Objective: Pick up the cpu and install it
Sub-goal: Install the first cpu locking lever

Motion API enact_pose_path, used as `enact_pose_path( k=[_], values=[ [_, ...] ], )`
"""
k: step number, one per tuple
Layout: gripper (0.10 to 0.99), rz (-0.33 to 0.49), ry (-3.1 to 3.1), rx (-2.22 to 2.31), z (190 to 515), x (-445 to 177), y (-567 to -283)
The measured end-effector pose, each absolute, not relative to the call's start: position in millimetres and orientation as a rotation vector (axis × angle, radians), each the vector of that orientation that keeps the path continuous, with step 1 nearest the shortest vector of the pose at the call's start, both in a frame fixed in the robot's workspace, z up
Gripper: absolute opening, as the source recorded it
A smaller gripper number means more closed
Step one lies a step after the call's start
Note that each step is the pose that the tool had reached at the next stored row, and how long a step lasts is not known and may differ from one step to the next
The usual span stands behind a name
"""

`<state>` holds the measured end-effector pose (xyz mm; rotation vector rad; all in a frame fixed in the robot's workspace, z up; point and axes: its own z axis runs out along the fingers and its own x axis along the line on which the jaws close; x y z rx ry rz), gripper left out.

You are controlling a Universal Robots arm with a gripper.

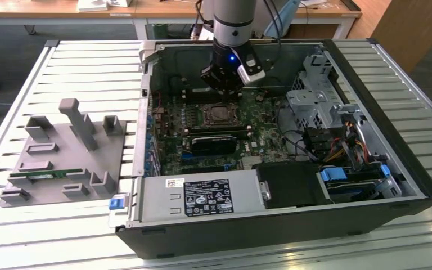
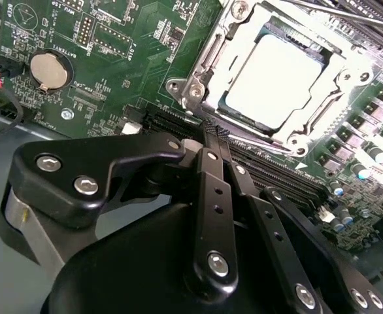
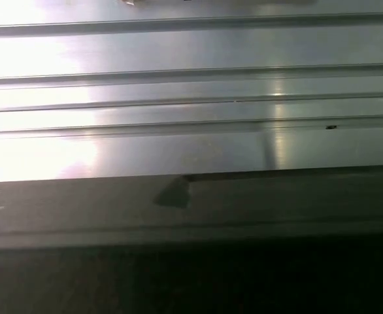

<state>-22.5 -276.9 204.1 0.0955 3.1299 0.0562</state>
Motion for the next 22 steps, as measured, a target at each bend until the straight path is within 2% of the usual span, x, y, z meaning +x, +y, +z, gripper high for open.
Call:
enact_pose_path(
  k=[22],
  values=[
    [0.106,0.038,3.13,0.095,201.7,-22.3,-276.7]
  ],
)
